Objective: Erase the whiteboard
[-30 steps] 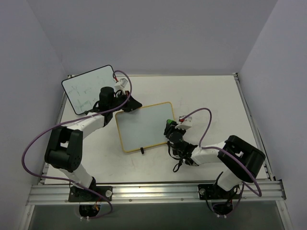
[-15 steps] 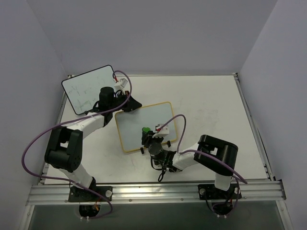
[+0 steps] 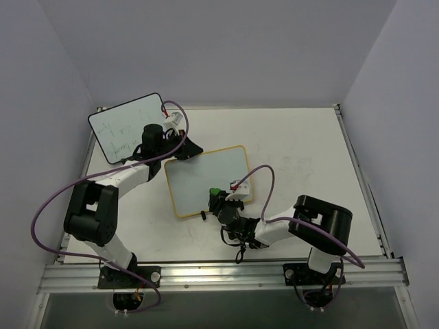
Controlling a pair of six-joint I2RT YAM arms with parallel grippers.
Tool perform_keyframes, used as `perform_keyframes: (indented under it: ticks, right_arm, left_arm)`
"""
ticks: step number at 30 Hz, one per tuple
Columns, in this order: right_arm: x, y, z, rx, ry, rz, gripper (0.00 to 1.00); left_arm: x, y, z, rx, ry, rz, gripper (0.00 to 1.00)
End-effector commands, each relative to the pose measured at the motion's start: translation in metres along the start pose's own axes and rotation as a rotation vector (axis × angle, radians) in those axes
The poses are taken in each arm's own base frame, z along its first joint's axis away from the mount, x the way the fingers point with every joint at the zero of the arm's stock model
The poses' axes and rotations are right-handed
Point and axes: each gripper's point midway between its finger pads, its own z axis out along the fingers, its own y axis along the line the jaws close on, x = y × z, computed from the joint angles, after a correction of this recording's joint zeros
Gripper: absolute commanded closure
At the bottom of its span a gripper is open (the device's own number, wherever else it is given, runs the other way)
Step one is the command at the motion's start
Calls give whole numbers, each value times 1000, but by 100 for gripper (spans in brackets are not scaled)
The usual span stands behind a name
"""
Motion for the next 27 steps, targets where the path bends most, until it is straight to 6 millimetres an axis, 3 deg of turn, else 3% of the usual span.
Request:
perform_keyframes:
  ticks: [1, 7, 12, 16, 20, 27]
  right_arm:
    - [9, -77, -3, 224, 37, -88, 100]
    - [-12, -109, -5, 316, 13, -48, 100]
    - [-26, -114, -10, 323, -11, -38, 100]
    - [-42, -106, -13, 298, -37, -34, 100]
    - [-74, -95, -21, 272, -89, -10, 100]
    - [-134, -96, -27, 281, -167, 18, 100]
  left_arm:
    - [-3, -9, 0, 23, 7, 29, 98]
    - [-3, -9, 0, 23, 7, 29, 98]
    - [-3, -9, 0, 21, 9, 28, 98]
    - [-3, -8, 0, 19, 6, 28, 98]
    - [-3, -8, 0, 20, 8, 28, 98]
    - [-3, -8, 0, 16, 3, 28, 98]
